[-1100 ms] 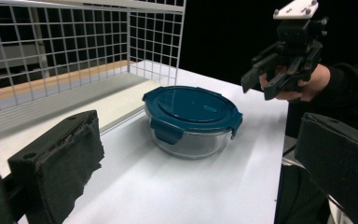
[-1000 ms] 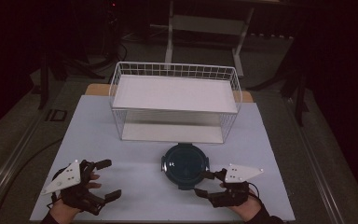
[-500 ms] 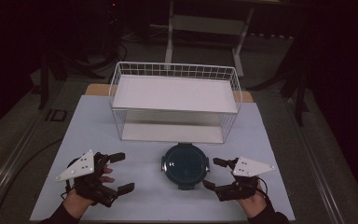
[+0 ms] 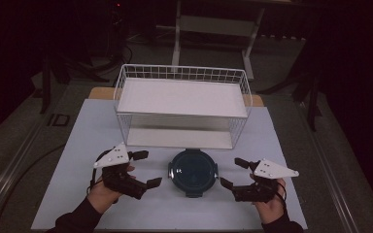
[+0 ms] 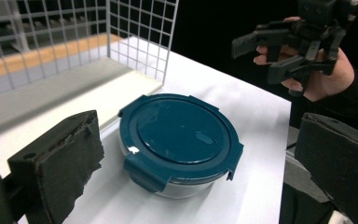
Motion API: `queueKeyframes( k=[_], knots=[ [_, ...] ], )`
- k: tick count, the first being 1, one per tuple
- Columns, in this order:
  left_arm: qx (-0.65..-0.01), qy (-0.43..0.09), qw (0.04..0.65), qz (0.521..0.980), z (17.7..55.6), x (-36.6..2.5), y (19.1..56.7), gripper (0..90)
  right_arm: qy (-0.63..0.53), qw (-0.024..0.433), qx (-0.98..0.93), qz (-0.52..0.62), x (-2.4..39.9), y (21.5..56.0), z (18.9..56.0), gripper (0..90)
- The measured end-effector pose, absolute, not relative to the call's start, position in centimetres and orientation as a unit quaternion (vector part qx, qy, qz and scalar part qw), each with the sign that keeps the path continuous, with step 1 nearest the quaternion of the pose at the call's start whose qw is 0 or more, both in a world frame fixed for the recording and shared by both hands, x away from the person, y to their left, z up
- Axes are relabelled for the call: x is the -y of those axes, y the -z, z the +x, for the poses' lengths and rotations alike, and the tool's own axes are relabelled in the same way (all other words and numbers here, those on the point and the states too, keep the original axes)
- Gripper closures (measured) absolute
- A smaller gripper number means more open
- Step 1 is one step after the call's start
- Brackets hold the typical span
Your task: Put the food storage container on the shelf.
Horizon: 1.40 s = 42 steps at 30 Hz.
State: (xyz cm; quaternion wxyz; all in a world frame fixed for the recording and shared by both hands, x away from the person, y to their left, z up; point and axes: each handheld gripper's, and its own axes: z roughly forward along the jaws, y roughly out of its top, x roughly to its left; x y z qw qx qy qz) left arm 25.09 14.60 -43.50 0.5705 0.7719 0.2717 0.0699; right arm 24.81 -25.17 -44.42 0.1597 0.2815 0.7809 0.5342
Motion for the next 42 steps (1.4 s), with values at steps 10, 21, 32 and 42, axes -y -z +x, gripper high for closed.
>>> queueKeyframes(
  k=[10,21,32,42],
  knots=[
    [-0.321,-0.015,0.545,0.775,28.3,-12.4,43.9,0.8,-0.517,0.179,-0.784,0.293,24.8,44.4,24.9,10.1],
    [-0.405,0.069,0.497,0.765,31.4,-10.9,46.9,0.8,-0.506,0.187,-0.783,0.308,24.0,44.7,25.0,9.2],
    [-0.484,0.180,0.429,0.741,32.6,-11.1,48.9,5.1,-0.500,0.175,-0.786,0.317,24.2,45.2,24.9,9.5],
    [-0.535,0.224,0.412,0.703,33.1,-11.5,50.5,29.7,-0.498,0.175,-0.788,0.317,24.2,45.3,24.9,9.6]
  ],
)
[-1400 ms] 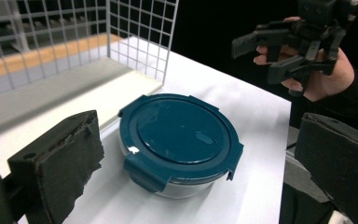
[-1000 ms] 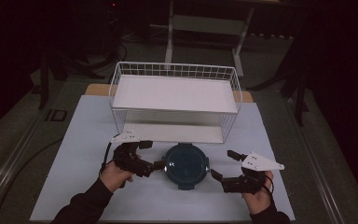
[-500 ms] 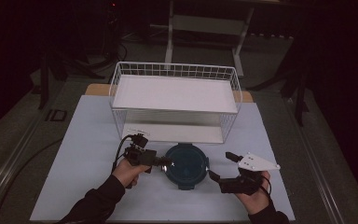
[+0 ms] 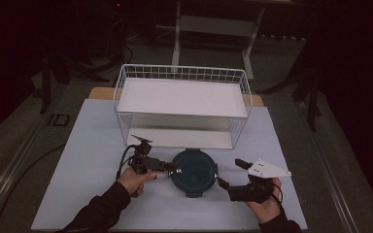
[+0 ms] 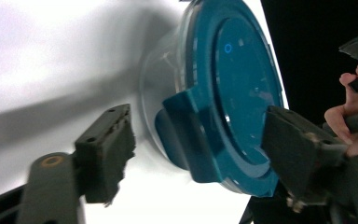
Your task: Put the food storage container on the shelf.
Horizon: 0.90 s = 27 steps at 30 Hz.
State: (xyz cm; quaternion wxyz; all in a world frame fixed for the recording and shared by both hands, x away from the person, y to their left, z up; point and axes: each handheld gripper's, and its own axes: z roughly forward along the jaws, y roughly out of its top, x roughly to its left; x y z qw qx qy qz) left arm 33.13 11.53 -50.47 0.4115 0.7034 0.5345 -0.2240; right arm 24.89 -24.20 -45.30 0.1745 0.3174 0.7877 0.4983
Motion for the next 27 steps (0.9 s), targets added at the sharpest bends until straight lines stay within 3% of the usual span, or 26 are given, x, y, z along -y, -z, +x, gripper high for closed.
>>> queueKeyframes(
  k=[11,21,27],
  knots=[
    [-0.547,0.278,0.410,0.675,33.5,-11.7,51.8,51.4,-0.495,0.170,-0.790,0.319,24.1,45.4,25.0,9.8],
    [-0.522,0.275,0.409,0.696,33.7,-11.7,51.7,52.6,-0.493,0.151,-0.790,0.332,24.3,45.8,25.4,12.9],
    [-0.507,0.258,0.423,0.705,33.2,-11.4,51.1,54.9,-0.500,0.084,-0.774,0.380,25.1,46.7,26.7,15.3]
  ],
)
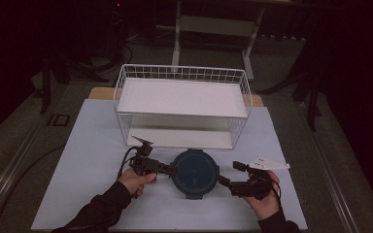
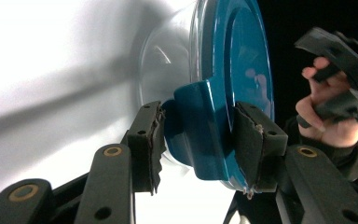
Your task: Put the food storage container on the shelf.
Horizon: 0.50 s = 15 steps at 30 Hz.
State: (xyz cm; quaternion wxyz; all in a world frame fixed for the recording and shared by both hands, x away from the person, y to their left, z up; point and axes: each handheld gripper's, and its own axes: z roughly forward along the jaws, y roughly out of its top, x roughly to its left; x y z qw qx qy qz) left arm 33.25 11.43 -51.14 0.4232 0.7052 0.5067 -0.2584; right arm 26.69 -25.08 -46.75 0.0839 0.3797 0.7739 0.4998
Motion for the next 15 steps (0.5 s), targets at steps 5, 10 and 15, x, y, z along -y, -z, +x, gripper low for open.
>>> queueKeyframes(
  k=[5,10,15],
  knots=[
    [-0.493,0.244,0.425,0.719,32.7,-11.3,50.7,55.7,-0.507,0.003,-0.750,0.426,25.7,47.8,27.9,21.4],
    [-0.478,0.232,0.430,0.730,32.3,-11.3,50.4,56.2,-0.492,-0.051,-0.742,0.453,25.9,49.3,28.8,30.7],
    [-0.464,0.218,0.435,0.740,31.9,-11.0,50.0,56.8,-0.487,-0.091,-0.737,0.459,25.8,50.1,29.3,39.9]
  ],
)
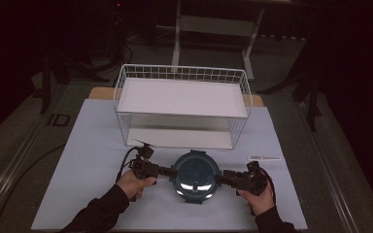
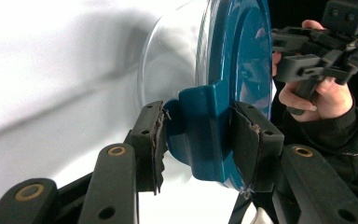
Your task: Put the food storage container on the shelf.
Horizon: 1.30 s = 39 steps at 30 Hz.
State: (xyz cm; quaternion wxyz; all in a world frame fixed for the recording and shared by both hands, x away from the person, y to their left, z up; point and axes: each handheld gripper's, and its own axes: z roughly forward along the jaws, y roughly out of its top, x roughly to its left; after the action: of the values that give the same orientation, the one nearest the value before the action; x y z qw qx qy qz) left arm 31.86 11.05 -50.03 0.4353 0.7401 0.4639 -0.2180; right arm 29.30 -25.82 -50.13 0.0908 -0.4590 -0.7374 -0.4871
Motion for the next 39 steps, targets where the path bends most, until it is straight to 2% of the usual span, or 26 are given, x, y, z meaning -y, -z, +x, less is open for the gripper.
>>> queueKeyframes(
  k=[8,12,18,33,39],
  knots=[
    [-0.457,0.209,0.435,0.747,31.1,-11.1,49.8,57.5,0.488,0.134,0.727,-0.464,25.8,50.8,29.2,45.2],
    [-0.455,0.211,0.437,0.746,30.9,-11.2,50.0,57.5,0.491,0.146,0.727,-0.458,25.5,50.8,28.9,51.8],
    [-0.451,0.219,0.446,0.741,30.4,-11.5,50.5,57.2,0.500,0.192,0.704,-0.466,25.6,51.3,29.1,54.8],
    [-0.461,0.177,0.454,0.742,29.3,-11.0,49.8,57.4,0.496,0.192,0.703,-0.472,25.7,51.0,28.7,56.0],
    [-0.449,0.159,0.466,0.746,29.5,-11.3,49.5,57.3,0.501,0.174,0.711,-0.462,25.5,50.4,29.0,56.0]
  ],
)
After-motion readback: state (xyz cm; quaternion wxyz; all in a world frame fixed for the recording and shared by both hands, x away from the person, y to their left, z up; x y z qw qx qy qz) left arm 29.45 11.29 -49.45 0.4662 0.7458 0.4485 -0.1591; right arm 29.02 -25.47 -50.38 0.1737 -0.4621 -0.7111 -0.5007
